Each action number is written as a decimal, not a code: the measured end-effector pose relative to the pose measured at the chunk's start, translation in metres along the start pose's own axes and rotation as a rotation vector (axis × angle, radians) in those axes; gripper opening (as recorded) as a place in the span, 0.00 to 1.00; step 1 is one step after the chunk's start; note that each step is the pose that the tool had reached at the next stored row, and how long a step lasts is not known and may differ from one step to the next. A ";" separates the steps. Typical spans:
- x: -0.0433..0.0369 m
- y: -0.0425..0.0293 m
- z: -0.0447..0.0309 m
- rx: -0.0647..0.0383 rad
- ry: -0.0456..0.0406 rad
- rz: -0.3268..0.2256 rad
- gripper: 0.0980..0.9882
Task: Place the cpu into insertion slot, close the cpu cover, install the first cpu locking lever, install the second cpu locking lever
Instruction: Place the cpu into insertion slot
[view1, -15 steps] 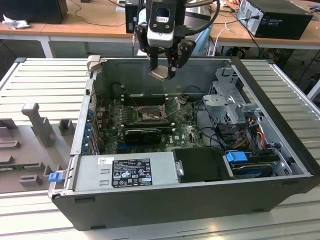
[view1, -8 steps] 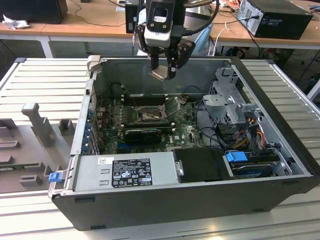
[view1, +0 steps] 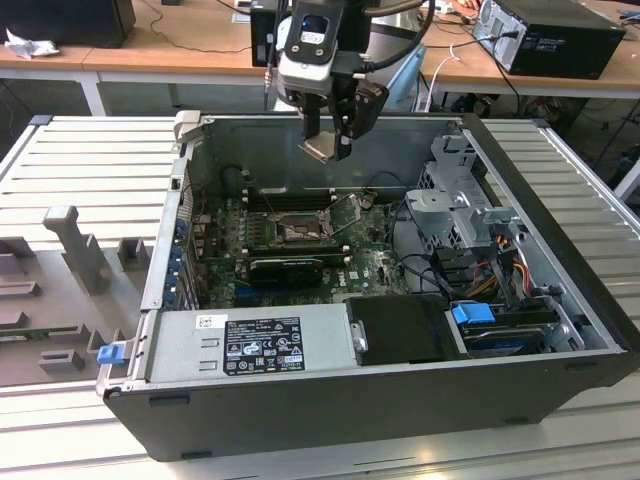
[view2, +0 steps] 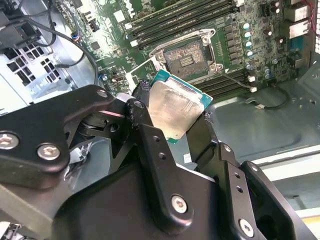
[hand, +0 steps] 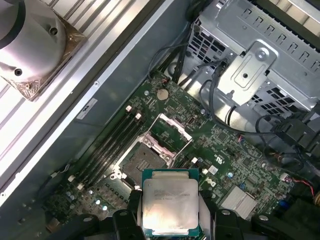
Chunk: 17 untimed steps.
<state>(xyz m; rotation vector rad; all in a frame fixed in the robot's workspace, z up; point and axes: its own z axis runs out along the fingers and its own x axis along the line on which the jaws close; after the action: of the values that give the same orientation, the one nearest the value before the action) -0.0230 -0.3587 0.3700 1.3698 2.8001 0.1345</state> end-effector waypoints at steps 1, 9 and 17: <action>0.0000 0.0000 0.0000 0.000 -0.0005 0.006 0.49; 0.0000 0.0000 0.0002 -0.001 -0.0068 0.076 0.49; 0.0000 0.0000 0.0004 -0.003 -0.0140 0.159 0.49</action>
<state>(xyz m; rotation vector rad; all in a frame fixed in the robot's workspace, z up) -0.0230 -0.3587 0.3697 1.5858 2.6759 0.1309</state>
